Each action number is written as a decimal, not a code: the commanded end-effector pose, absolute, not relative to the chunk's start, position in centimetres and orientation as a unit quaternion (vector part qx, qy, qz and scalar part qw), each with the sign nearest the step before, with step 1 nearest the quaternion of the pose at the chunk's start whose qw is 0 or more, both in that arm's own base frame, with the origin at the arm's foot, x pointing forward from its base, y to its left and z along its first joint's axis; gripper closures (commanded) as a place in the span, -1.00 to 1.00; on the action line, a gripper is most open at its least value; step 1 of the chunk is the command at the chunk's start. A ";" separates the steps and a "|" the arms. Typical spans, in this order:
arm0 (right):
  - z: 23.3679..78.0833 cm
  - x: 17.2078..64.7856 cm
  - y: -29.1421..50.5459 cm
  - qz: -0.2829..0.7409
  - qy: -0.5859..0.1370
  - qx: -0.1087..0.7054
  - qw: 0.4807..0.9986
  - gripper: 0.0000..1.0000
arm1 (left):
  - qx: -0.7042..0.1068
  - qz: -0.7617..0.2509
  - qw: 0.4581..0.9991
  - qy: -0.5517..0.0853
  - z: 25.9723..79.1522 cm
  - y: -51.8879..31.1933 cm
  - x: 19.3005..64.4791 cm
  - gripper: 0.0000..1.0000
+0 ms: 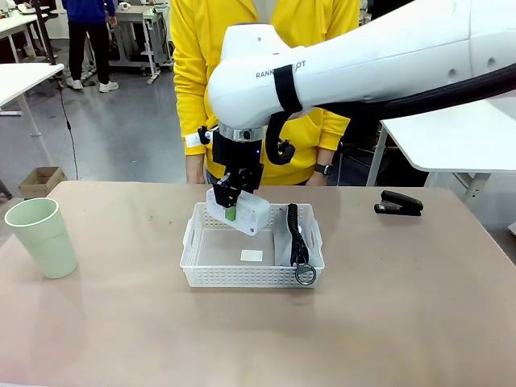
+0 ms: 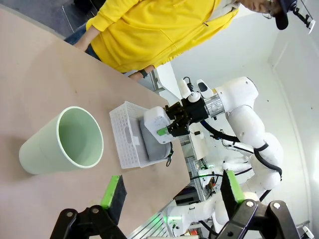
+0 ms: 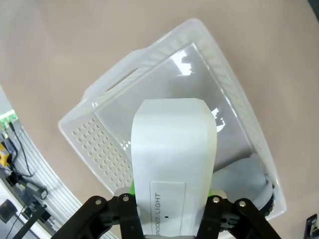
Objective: Efficiently arrange items inside the basket to fit them all.
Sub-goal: Pick up the Digital clock and place it inside the Organizing basket.
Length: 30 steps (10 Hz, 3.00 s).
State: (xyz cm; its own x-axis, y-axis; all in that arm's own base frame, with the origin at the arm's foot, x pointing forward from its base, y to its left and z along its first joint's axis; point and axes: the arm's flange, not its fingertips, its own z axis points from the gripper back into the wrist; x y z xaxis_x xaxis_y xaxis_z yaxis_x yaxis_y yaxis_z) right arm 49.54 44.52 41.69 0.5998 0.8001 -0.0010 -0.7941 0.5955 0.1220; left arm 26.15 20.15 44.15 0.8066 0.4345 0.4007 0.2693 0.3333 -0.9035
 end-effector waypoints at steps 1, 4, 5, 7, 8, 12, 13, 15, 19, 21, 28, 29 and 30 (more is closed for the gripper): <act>43.8 49.7 43.6 0.430 0.029 0.020 0.902 0.00 | -0.579 0.048 0.749 -0.319 44.3 20.1 26.1 -1.00; 42.0 49.6 44.3 0.445 0.032 0.047 0.894 0.00 | -0.579 0.048 0.749 -0.319 44.3 20.1 26.1 -1.00; 42.0 49.6 44.3 0.445 0.032 0.047 0.894 0.00 | -0.579 0.048 0.749 -0.319 44.3 20.1 26.1 -1.00; 41.8 48.8 43.9 0.435 0.031 0.006 0.900 -0.01 | -0.579 0.048 0.749 -0.319 44.3 20.1 26.1 -1.00; 39.4 48.9 43.6 0.441 0.038 0.021 0.897 -0.01 | -0.579 0.048 0.749 -0.319 44.3 20.1 26.1 -1.00; 35.1 47.6 42.3 0.449 0.029 0.069 0.890 -0.01 | -0.579 0.048 0.749 -0.319 44.3 20.1 26.1 -1.00; 34.3 47.5 42.5 0.452 0.019 0.077 0.889 -0.01 | -0.579 0.048 0.749 -0.319 44.3 20.1 26.1 -1.00; 32.6 47.3 42.9 0.463 0.014 0.085 0.882 -0.01 | -0.579 0.048 0.749 -0.319 44.3 20.1 26.1 -1.00; 31.8 47.8 42.8 0.455 0.015 0.093 0.885 -0.01 | -0.579 0.048 0.749 -0.319 44.3 20.1 26.1 -1.00; 31.9 47.8 42.8 0.461 0.018 0.089 0.883 -1.00 | -0.579 0.048 0.749 -0.319 44.3 20.1 26.1 -1.00; 34.9 46.5 38.9 0.459 -0.001 0.111 0.881 -1.00 | -0.579 0.048 0.749 -0.319 44.3 20.1 26.1 -1.00; 37.3 45.6 37.5 0.463 -0.018 0.118 0.878 -1.00 | -0.579 0.048 0.749 -0.319 44.3 20.1 26.1 -1.00; 40.0 44.4 35.9 0.452 -0.043 0.120 0.883 -1.00 | -0.579 0.048 0.749 -0.319 44.3 20.1 26.1 -1.00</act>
